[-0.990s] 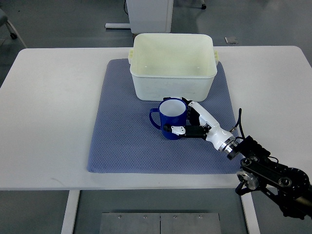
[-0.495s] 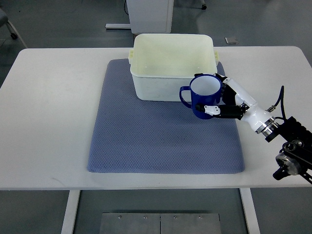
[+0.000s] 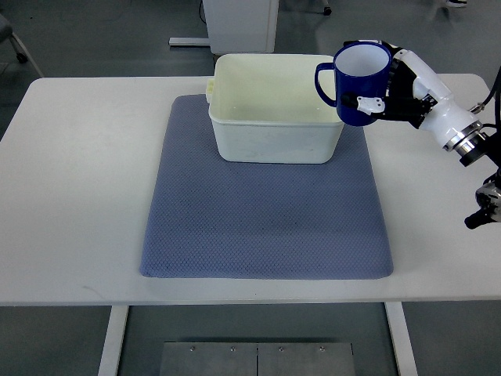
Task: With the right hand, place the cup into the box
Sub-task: 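Lift the blue mug with the right hand up over the cream tub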
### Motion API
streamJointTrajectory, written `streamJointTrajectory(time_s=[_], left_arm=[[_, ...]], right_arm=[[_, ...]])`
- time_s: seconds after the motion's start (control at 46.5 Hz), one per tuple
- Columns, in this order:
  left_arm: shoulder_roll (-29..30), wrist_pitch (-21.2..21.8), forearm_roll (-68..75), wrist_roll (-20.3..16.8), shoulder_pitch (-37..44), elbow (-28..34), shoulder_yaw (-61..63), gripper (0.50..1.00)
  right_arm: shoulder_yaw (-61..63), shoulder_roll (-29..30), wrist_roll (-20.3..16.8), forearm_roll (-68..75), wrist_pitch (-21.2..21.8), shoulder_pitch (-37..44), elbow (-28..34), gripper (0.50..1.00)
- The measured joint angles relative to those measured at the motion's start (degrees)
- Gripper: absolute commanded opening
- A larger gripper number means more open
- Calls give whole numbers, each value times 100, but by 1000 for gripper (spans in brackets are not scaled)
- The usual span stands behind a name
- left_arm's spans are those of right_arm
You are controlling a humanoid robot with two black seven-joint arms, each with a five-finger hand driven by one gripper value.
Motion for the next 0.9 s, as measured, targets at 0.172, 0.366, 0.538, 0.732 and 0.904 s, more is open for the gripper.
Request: streamJointTrajectory(time_s=[0.172, 0.366, 0.538, 0.732, 0.904], left_arm=[[0, -2, 0, -3, -1, -1, -1, 1000], [0, -2, 0, -4, -1, -1, 2, 1000], [0, -2, 0, -3, -1, 0, 3, 1000], [0, -1, 0, -3, 1, -1, -2, 1000], [0, -1, 0, -4, 1, 0, 3, 1000]], right_arm=[[0, 433, -336, -3, -94, 258, -304, 500], [-2, 884, -462, -10, -271, 444, -954, 500], [-12, 1339, -479, -9, -455, 599, -1516, 500], [-34, 1723, -493, -12, -619, 738, -1851, 500], [-59, 2102, -619, -22, -825, 891, -2069, 500]])
